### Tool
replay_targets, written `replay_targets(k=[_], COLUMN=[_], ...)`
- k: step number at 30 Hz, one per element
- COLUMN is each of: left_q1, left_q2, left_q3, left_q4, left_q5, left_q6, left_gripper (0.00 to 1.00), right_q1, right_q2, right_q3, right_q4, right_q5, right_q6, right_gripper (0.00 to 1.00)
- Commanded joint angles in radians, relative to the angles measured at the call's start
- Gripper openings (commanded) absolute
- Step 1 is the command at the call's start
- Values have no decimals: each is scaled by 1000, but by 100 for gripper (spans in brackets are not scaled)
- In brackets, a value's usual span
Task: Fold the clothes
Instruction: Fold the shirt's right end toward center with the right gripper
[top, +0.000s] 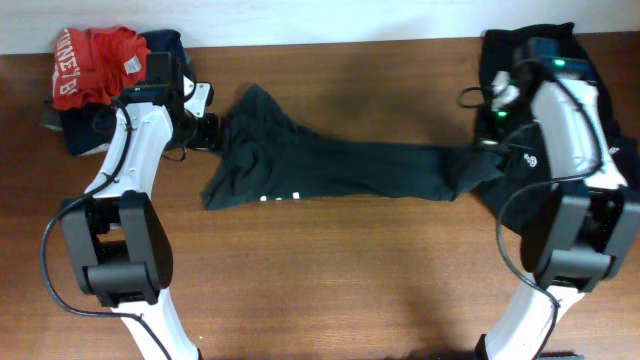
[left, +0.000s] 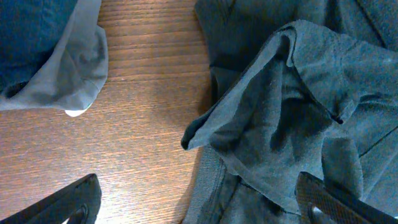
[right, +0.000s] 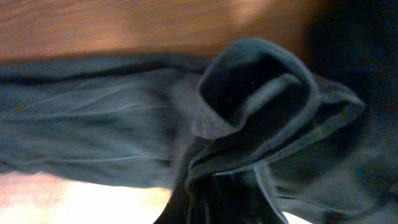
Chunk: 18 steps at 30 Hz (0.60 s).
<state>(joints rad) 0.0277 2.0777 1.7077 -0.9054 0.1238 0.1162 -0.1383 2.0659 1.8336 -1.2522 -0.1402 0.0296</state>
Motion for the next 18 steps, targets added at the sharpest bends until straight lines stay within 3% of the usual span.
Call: replay_targets(k=[1,18], left_q1=[2,2], left_q2=[-8,-8], left_q3=[12,12], left_q4=[-2,-2], left_q5=[7,8], left_q6=[21,21], left_gripper=[99,99], right_q1=[92,420], right_q2=[-3,2], right_q3=[18,18], right_q4=[1,127], right_q5=[-13,-32], right_q6=[22,171], right_gripper=[4,4])
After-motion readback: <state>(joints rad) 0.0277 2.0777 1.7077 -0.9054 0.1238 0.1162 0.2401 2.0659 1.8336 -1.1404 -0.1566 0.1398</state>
